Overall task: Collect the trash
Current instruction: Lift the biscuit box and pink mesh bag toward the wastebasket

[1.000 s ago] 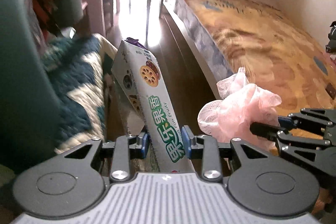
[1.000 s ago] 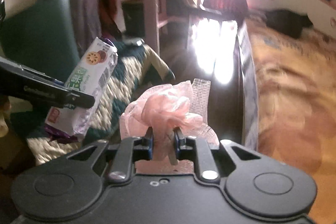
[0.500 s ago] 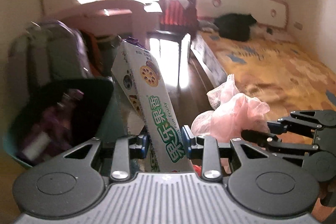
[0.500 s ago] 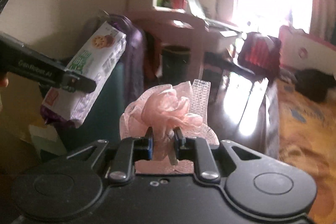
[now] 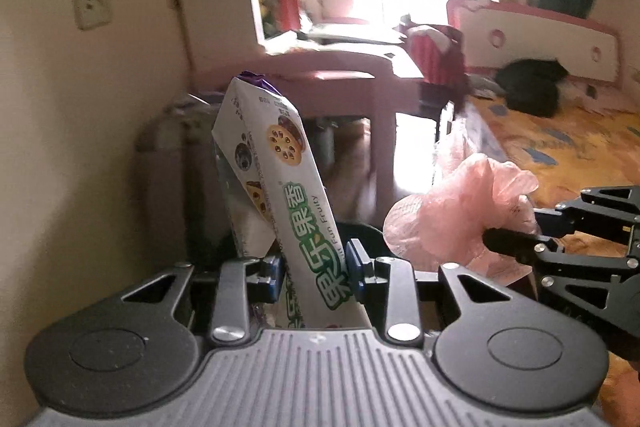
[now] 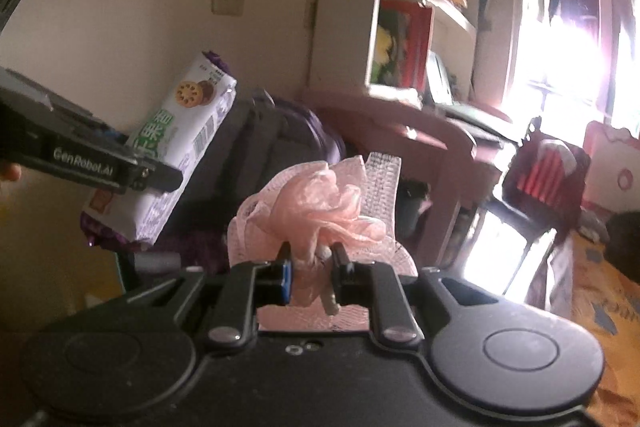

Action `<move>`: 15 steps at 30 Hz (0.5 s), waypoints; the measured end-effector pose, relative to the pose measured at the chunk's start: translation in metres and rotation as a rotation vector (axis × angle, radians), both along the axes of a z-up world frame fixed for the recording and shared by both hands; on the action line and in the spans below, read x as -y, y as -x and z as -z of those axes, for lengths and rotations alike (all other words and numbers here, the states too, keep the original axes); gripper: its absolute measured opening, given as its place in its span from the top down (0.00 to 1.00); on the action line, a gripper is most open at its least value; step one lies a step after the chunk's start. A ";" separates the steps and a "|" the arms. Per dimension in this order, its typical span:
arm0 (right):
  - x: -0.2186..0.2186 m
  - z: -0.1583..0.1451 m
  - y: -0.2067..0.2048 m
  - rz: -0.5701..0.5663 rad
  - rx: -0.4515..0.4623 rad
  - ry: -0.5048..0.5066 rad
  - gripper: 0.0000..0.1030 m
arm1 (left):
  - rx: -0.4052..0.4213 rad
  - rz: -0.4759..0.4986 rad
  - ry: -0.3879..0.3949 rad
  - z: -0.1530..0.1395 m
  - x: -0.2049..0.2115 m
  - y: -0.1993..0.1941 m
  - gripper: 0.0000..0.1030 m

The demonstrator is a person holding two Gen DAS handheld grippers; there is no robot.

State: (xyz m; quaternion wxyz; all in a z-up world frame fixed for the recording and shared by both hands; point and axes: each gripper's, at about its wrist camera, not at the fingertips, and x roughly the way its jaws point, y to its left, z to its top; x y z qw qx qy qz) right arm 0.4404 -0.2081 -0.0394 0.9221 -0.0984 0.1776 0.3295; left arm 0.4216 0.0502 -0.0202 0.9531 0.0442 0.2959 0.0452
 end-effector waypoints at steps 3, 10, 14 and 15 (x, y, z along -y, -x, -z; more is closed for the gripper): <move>-0.019 -0.012 -0.007 -0.011 0.005 -0.018 0.82 | 0.000 -0.017 -0.011 -0.009 -0.015 -0.006 0.69; -0.070 0.001 -0.026 -0.048 -0.059 0.049 0.83 | -0.118 -0.031 -0.041 0.020 -0.038 -0.031 0.69; -0.095 0.019 -0.034 -0.089 -0.102 0.111 0.83 | -0.199 -0.030 -0.045 0.049 -0.046 -0.048 0.69; -0.101 0.024 -0.034 -0.101 -0.107 0.129 0.83 | -0.222 -0.025 -0.048 0.057 -0.047 -0.052 0.69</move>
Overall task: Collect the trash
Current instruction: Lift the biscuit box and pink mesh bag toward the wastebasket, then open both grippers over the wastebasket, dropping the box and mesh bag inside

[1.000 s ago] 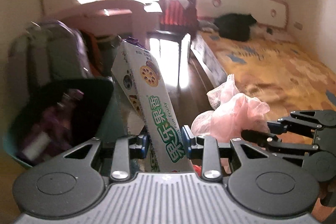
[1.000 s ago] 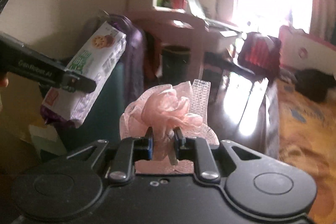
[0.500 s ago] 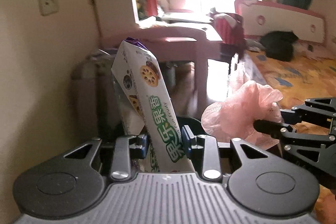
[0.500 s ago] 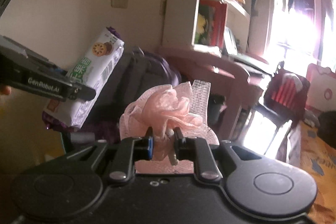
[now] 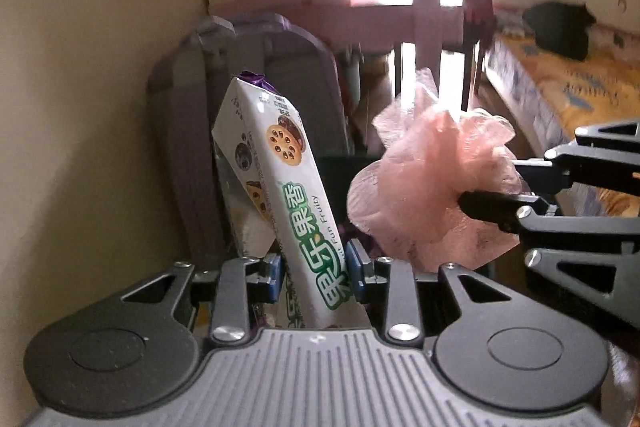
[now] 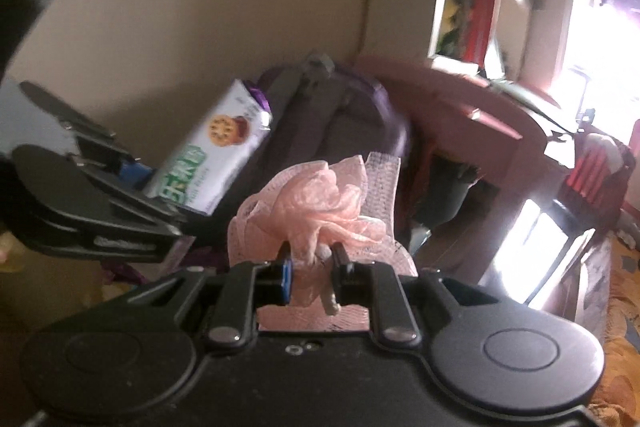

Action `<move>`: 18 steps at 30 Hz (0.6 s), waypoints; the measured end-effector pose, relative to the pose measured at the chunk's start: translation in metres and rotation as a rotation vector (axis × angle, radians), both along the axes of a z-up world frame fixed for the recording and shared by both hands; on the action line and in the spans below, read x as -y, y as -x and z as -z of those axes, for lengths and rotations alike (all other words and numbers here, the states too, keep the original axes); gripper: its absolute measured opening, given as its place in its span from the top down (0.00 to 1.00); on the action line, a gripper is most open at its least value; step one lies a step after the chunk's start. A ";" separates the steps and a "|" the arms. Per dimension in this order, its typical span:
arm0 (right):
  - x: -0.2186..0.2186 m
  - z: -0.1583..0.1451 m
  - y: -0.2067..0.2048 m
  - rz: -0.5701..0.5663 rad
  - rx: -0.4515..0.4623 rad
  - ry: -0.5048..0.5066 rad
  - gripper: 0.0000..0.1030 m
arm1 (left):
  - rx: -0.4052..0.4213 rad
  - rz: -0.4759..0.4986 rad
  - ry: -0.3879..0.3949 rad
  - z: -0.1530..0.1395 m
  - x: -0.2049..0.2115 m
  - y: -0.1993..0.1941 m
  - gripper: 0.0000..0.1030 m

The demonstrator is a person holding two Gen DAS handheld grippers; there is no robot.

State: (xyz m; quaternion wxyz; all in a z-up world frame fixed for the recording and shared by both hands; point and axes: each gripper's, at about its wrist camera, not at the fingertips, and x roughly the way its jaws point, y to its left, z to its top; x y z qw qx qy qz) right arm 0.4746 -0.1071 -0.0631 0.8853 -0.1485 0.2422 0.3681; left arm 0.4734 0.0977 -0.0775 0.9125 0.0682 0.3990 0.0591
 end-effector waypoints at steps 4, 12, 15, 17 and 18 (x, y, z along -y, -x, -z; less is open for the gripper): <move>-0.021 0.022 0.006 -0.056 -0.021 0.082 0.83 | -0.063 0.033 0.019 0.022 -0.005 -0.008 0.69; -0.043 0.053 -0.002 -0.083 -0.041 0.201 0.83 | -0.083 0.094 -0.028 0.044 0.005 -0.011 0.70; -0.048 0.063 -0.007 -0.087 -0.057 0.237 0.82 | -0.090 0.126 -0.066 0.048 0.014 -0.009 0.70; -0.047 0.067 -0.005 -0.091 -0.063 0.248 0.80 | -0.099 0.136 -0.077 0.052 0.018 -0.008 0.70; -0.046 0.068 -0.006 -0.092 -0.068 0.243 0.78 | -0.106 0.139 -0.077 0.054 0.020 -0.008 0.70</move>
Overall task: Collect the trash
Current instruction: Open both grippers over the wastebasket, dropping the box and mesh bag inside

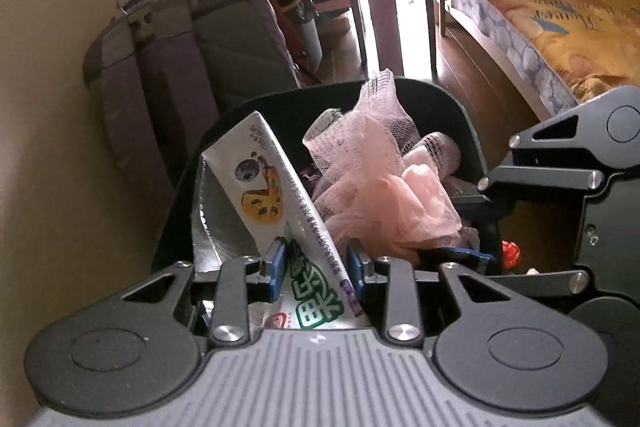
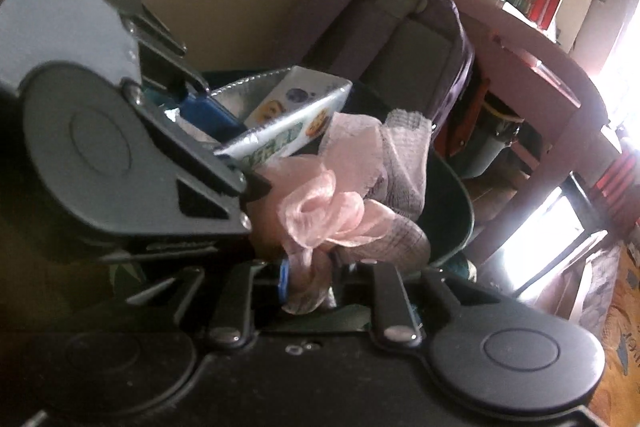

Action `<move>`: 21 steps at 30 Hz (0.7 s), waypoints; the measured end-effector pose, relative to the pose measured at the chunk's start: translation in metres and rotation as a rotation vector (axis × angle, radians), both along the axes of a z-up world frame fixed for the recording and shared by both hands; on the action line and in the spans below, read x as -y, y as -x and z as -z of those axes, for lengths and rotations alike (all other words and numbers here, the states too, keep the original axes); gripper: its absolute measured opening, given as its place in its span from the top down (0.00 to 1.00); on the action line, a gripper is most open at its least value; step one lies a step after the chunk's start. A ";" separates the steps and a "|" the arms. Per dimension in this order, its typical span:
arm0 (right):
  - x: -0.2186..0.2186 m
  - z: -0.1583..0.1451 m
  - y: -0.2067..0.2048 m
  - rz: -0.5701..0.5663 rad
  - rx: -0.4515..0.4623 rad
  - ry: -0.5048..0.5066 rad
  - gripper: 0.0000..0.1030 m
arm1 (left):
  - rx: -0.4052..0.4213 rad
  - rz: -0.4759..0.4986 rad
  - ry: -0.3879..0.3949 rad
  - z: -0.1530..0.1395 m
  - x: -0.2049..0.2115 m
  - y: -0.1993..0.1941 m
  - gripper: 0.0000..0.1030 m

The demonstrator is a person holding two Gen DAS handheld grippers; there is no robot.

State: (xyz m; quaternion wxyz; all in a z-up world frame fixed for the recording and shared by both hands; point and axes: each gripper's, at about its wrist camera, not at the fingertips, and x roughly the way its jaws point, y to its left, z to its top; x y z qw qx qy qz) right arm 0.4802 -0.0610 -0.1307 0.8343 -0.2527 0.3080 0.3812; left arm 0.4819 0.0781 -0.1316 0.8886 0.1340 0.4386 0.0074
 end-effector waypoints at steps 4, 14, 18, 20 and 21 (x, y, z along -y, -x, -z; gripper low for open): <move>0.006 -0.008 -0.003 -0.008 0.000 -0.020 0.66 | 0.018 0.000 -0.032 0.001 0.007 0.002 0.70; 0.043 -0.025 0.007 0.019 0.049 -0.083 0.38 | 0.085 -0.038 -0.045 -0.017 0.015 0.018 0.31; 0.064 -0.034 0.012 0.043 0.054 -0.132 0.32 | 0.127 -0.039 -0.033 -0.029 0.022 0.029 0.27; 0.076 -0.038 0.016 0.059 0.063 -0.157 0.28 | 0.140 -0.046 -0.031 -0.033 0.026 0.034 0.23; 0.083 -0.039 0.018 0.067 0.063 -0.169 0.28 | 0.147 -0.047 -0.028 -0.035 0.028 0.036 0.23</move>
